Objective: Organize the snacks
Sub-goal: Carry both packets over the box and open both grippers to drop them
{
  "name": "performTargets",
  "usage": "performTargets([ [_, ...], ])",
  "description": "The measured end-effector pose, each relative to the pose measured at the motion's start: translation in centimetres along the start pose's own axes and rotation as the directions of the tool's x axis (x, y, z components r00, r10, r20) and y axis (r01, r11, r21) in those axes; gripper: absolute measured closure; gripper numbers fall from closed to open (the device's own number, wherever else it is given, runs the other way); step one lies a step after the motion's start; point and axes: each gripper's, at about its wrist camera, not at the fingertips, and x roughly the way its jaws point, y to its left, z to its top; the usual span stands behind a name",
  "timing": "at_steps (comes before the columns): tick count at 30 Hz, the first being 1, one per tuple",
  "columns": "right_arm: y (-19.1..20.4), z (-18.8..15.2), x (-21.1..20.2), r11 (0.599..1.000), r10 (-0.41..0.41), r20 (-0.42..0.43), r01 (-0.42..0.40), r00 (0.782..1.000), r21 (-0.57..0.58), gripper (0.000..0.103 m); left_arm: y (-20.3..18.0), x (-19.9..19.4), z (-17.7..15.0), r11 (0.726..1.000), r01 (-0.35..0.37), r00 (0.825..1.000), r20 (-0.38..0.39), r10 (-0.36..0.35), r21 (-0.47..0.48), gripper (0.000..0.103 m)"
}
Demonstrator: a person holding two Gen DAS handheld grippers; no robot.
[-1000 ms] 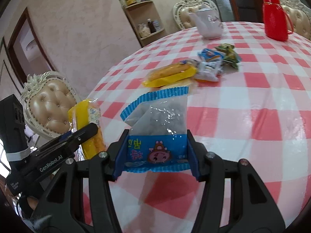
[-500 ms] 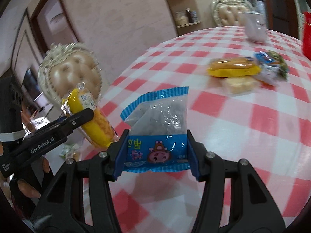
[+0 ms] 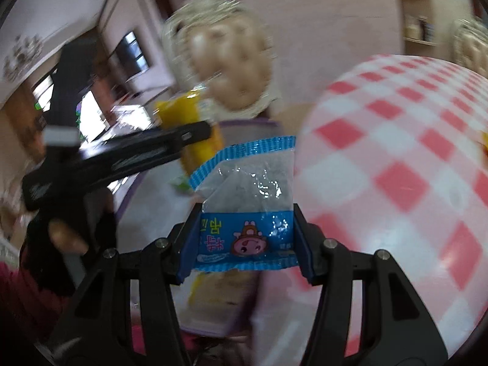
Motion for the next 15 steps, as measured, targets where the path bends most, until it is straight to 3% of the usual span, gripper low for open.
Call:
performTargets([
  [3,2.5,-0.4,2.0,0.997,0.038,-0.06,-0.042,0.997,-0.067,0.044,1.5,0.6,-0.2,0.997,-0.071,0.997,-0.032,0.07,-0.031,0.05],
  [5,3.9,-0.6,2.9,0.992,0.066,-0.093,-0.075,0.994,-0.104,0.041,2.2,0.7,-0.2,0.989,-0.13,0.991,-0.033,0.128,-0.068,0.036],
  [6,4.2,-0.6,3.0,0.99,0.067,-0.094,-0.078,0.993,-0.118,0.035,2.3,0.6,-0.1,0.985,-0.147,0.989,-0.014,0.146,-0.092,0.028],
  [9,4.3,-0.5,2.3,0.987,0.042,-0.057,-0.05,0.997,-0.152,0.025,1.0,-0.4,0.5,0.982,-0.157,0.985,0.052,0.163,-0.1,0.02],
  [12,2.3,0.0,0.7,0.991,-0.006,-0.016,0.003,1.0,-0.131,0.025,-2.1,-0.7,1.5,0.993,-0.109,0.989,0.092,0.113,-0.05,0.018],
  [15,-1.9,0.2,-1.9,0.994,-0.085,0.036,0.087,0.996,-0.062,0.025,-7.7,-0.3,2.6,0.999,0.003,0.995,0.096,-0.007,0.046,0.018],
])
